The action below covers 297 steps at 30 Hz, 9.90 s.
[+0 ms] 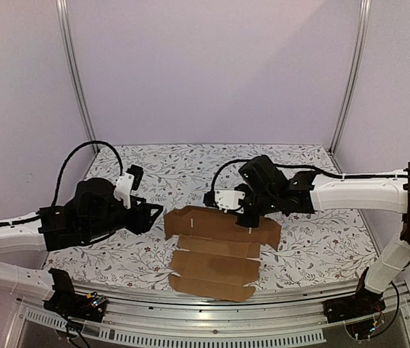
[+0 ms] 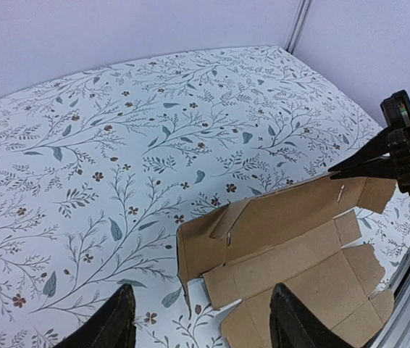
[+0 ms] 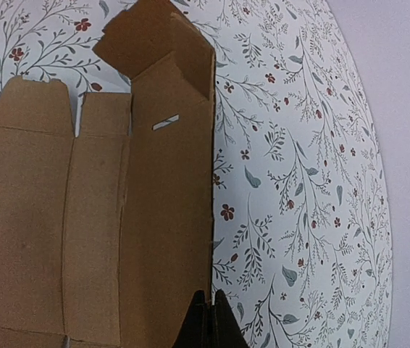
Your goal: Fold the paper box
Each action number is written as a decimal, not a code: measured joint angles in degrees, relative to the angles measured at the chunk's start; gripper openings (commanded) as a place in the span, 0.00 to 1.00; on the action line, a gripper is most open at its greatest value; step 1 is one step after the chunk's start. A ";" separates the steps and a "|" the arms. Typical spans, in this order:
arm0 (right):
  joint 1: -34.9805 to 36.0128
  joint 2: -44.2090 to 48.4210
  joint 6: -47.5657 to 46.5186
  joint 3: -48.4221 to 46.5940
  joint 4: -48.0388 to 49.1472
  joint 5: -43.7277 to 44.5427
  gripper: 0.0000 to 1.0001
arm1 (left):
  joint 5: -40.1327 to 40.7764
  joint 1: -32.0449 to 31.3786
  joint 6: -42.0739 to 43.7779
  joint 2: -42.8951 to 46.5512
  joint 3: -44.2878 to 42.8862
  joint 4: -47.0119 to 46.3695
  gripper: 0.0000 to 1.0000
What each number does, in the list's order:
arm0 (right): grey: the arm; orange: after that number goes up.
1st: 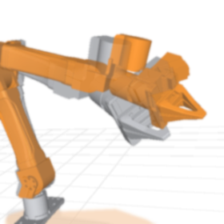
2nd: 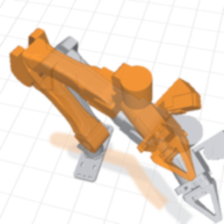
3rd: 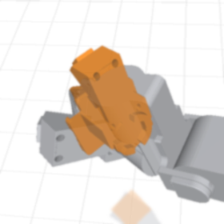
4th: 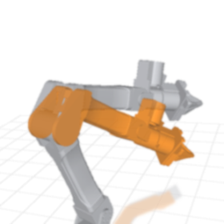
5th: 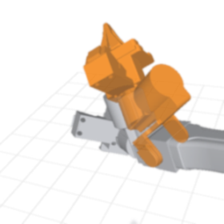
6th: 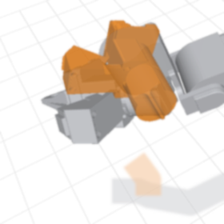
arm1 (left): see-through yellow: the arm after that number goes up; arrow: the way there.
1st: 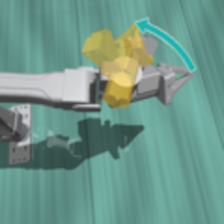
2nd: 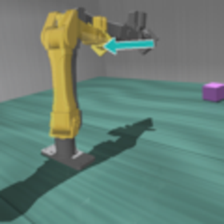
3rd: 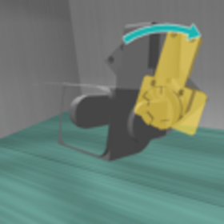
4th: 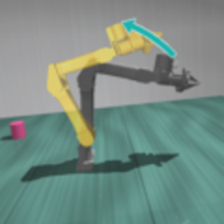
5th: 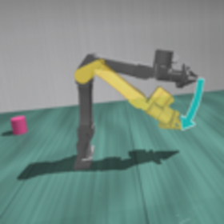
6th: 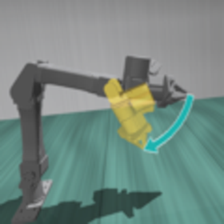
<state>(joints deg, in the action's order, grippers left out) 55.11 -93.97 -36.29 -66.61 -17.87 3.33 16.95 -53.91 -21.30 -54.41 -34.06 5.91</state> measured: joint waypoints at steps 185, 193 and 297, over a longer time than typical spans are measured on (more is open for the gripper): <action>9.14 3.17 7.82 12.76 18.38 22.67 0.00 | -19.93 4.39 -20.63 -40.89 -3.96 -21.16 0.00; 9.14 1.88 8.28 12.66 18.32 23.15 0.00 | -19.98 2.69 -21.86 -43.08 -4.90 -22.34 0.00; 17.42 -0.90 -20.57 22.18 42.75 31.15 0.00 | -29.38 11.45 -10.82 -23.78 17.27 -41.44 0.19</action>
<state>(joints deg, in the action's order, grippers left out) 72.53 -94.87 -56.86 -44.42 24.88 34.48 -12.43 -42.46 -32.12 -78.19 -16.80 -35.53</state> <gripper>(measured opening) 0.005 0.180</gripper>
